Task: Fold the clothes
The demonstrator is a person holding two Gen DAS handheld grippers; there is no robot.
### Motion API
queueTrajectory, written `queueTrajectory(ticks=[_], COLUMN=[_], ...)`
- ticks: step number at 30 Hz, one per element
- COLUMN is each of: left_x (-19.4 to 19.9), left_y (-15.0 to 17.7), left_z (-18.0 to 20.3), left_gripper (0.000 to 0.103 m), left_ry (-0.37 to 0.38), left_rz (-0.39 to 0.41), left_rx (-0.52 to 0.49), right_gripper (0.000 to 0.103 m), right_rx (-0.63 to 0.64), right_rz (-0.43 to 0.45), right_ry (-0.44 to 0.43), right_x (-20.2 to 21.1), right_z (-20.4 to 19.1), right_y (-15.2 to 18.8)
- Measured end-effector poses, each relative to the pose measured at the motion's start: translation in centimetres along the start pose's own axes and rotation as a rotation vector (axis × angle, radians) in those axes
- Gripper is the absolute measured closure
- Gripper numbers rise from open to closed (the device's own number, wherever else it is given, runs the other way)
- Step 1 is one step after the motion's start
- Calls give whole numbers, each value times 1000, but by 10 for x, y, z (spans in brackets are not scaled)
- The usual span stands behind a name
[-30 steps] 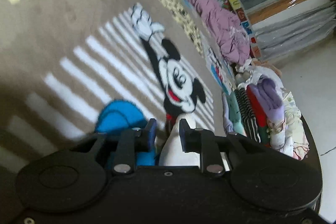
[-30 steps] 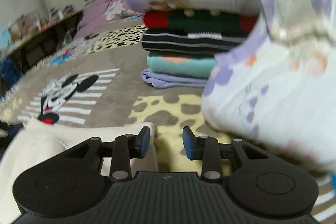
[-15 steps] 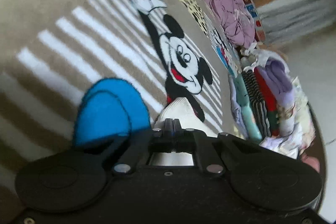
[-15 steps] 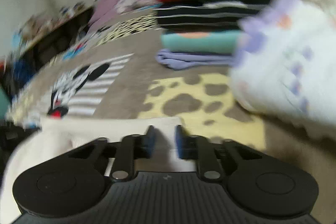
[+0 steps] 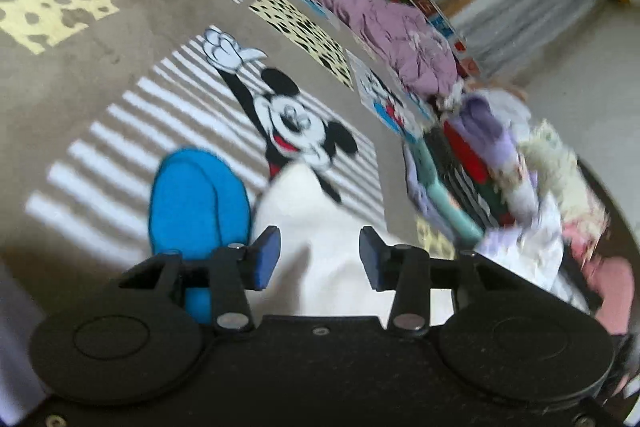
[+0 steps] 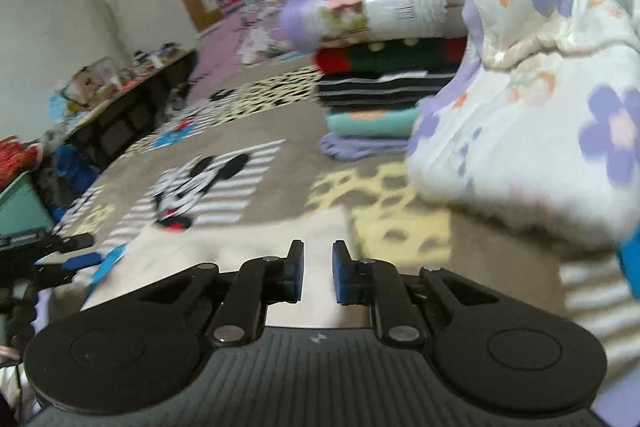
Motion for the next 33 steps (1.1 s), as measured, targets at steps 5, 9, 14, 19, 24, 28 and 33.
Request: queueTrajectory(ticks=[5,9,14,19,24,28,33], left_x=[26,48,76,99,105,101,124], left_y=[49,94,148,198,238,261,209], left_z=[12,27,48,55,49,43,38], left_gripper=[62,62,62,62,59,57,57], left_ry=[-49,-139,-186,-235,-289,-317,-263], left_rz=[1,33,67,68,14,-52,63], left_rx=[-130,-325,-498,-642,-757,-852,-653], right_gripper=[85,85,85,85,85,84,84], right_rx=[24,85,207,372,496,561,590], right_rz=[31,34,33,28,10,-106,-34], right_ry=[-38,-60,-70,-92,-105,-81,-77], right_x=[33,54,78,101,119,114,134], right_z=[-40,-74,-116,-158,-184,-190,-206], right_y=[37,66,102,141,173,198,189])
Point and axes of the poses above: each gripper's, at about its wrist camera, not at the fingertips, and x roughly against the way its jaws point, z to its right, y to its underside, the point moved 10 cm from there along -x, roughly the way its jaws point, and after that the axes turned 9 degrees about x, right-handed, at the moved point
